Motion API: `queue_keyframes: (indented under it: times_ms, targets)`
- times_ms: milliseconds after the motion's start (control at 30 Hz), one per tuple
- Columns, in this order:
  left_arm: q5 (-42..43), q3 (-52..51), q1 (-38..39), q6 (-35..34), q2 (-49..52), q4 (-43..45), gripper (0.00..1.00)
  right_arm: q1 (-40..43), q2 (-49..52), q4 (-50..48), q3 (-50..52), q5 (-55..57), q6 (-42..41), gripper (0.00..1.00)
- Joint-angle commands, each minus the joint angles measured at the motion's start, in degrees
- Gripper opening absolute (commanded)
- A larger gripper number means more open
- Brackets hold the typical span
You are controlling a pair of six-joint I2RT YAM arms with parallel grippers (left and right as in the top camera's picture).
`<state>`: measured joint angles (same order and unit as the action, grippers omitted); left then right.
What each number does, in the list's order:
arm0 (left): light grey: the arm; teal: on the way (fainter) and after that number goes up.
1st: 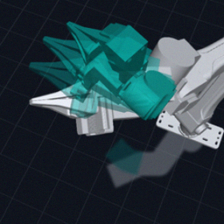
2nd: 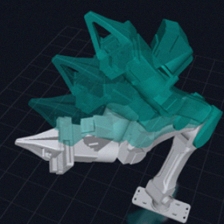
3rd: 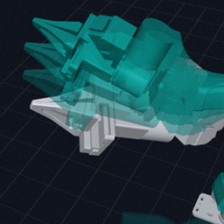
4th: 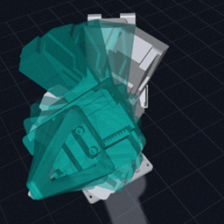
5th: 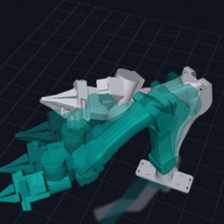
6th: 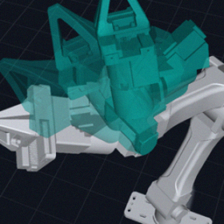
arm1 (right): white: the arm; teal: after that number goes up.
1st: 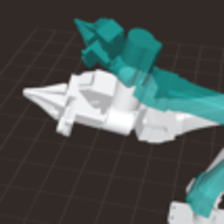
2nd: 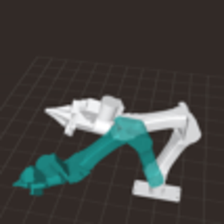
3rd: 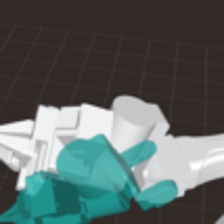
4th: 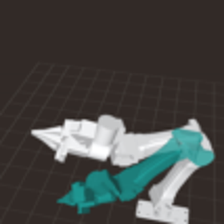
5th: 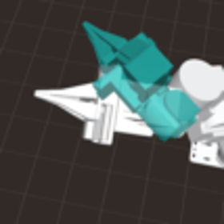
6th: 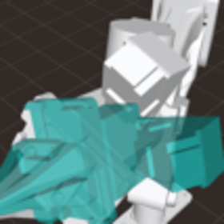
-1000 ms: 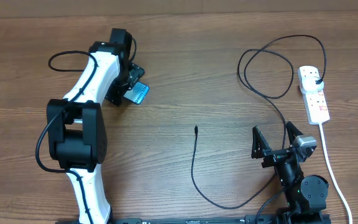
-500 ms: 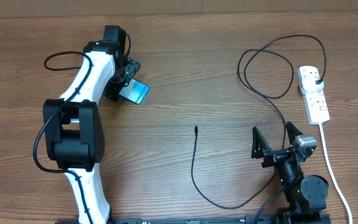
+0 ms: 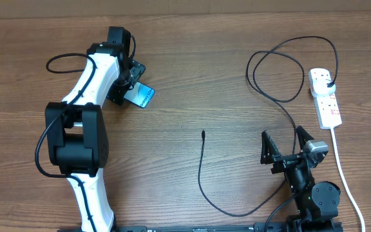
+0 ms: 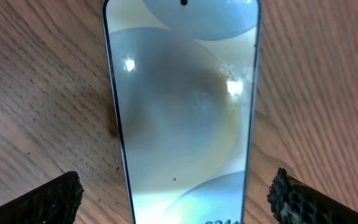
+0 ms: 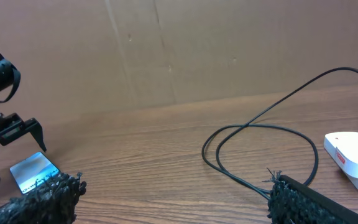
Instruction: Plug charger to phone and switch on socket
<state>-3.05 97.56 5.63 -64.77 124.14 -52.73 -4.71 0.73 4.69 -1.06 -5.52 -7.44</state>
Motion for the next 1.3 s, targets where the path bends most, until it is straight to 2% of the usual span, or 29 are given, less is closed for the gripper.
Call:
queue_keyframes:
  times_ms: [0, 533, 1033, 1267]
  targets:
    - [0.0, 1.2, -0.2, 0.0, 2.1, -0.2, 1.00, -0.3, -0.6, -0.2, 0.6, 0.5, 0.2, 1.00]
    - [-3.3, 1.2, -0.1, 0.0, 2.1, -0.5, 1.00, -0.3, -0.6, -0.3, 0.6, 0.5, 0.2, 1.00]
    - [0.6, 1.2, -0.2, -2.8, 2.2, -0.6, 1.00, -0.3, -0.6, -0.2, 0.6, 0.5, 0.2, 1.00]
    - [-0.3, 1.2, -0.6, -3.0, 2.6, -1.4, 1.00, -0.3, -0.6, -0.3, 0.6, 0.5, 0.2, 1.00]
